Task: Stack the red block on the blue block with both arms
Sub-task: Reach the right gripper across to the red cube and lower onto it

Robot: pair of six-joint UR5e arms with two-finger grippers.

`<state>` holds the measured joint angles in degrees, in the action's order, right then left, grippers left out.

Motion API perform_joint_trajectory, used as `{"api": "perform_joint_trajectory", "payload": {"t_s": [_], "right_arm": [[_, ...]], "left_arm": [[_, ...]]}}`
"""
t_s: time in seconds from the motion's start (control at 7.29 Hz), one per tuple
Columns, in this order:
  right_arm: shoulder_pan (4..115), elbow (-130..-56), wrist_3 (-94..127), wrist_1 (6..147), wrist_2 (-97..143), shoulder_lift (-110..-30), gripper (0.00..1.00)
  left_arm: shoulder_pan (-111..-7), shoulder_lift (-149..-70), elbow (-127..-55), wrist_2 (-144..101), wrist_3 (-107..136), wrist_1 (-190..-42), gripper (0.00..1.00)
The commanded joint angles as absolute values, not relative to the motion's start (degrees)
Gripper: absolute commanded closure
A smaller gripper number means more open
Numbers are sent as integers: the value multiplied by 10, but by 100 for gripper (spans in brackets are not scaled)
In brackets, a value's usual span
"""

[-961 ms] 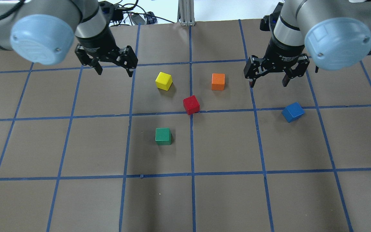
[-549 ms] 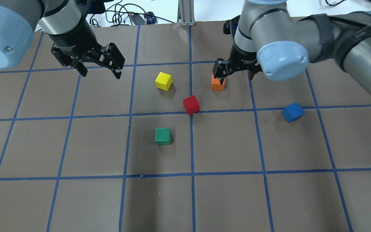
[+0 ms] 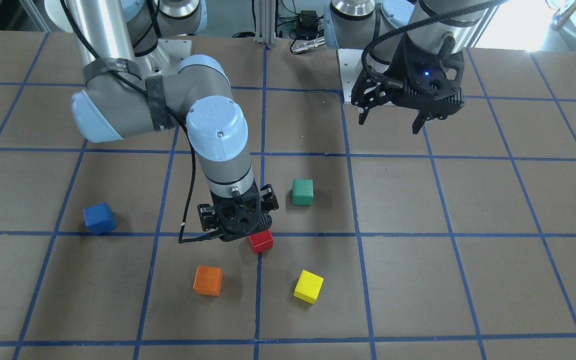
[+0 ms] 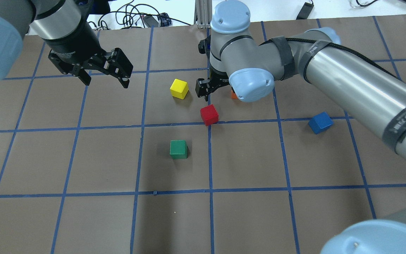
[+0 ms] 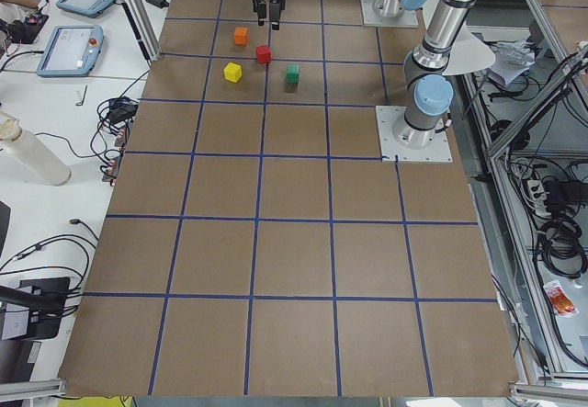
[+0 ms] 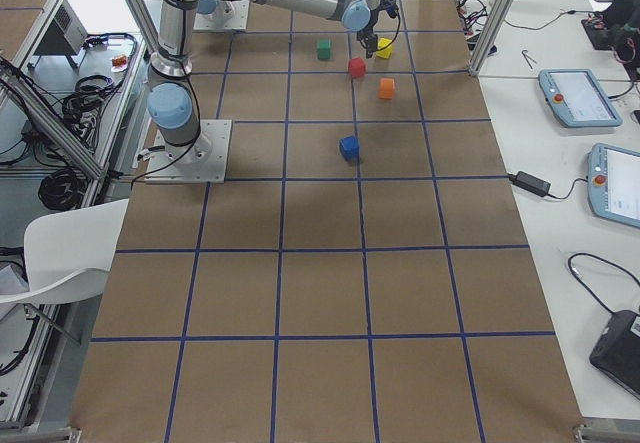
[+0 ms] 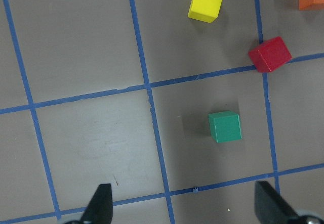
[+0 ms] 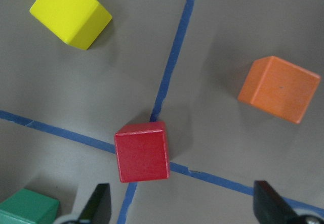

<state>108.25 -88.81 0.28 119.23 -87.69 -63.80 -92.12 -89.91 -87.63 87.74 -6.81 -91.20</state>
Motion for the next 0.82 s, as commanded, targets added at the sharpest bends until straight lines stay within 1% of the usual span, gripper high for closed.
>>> {"api": "perform_joint_trajectory", "payload": {"t_s": [0.0,0.41,0.69], "right_arm": [[1096,-886,-6,1213,-876,-597,0],[1103,-886,-11,1223,-875,-567,0],[1104,-887,-11,1225,-858,-559,0]], "left_arm": [[-923,-897,-875,875,-65,-916,0],[-925,-897,-877,873,-62,-916,0],[-924,-897,-902,874,-68,-913,0]]}}
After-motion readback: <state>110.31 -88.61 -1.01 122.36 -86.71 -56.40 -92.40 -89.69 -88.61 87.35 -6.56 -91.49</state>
